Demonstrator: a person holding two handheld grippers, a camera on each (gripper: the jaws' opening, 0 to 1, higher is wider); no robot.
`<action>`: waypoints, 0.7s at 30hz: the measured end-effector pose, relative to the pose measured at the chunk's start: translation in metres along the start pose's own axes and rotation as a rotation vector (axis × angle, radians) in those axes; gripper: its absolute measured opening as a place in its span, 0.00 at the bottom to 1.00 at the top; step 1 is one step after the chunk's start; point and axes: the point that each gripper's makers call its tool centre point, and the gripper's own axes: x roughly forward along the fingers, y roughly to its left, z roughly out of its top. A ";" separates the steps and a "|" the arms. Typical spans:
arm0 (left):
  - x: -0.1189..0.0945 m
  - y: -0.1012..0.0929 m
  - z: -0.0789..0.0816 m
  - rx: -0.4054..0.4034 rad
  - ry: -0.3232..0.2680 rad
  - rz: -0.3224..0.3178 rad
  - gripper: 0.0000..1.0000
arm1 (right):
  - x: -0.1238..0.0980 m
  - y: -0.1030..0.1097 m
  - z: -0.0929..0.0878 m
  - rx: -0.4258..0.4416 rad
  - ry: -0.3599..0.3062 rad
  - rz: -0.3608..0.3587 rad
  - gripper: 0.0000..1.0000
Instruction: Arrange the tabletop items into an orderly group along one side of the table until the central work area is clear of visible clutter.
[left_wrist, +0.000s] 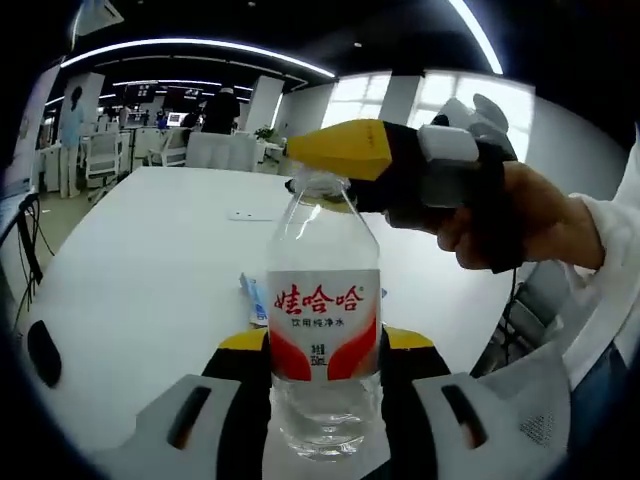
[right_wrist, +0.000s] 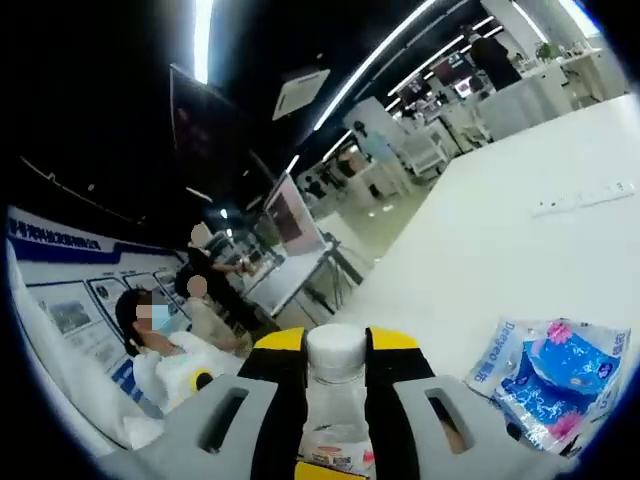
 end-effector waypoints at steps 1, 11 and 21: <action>0.000 0.000 0.001 -0.005 -0.004 -0.002 0.41 | 0.000 0.004 0.000 -0.031 0.004 0.012 0.18; -0.014 0.009 -0.008 -0.036 0.022 0.053 0.86 | -0.008 0.014 0.012 -0.202 -0.035 0.111 0.18; -0.041 0.029 -0.004 0.132 0.034 0.129 1.00 | -0.009 0.017 0.013 -0.320 0.021 0.166 0.18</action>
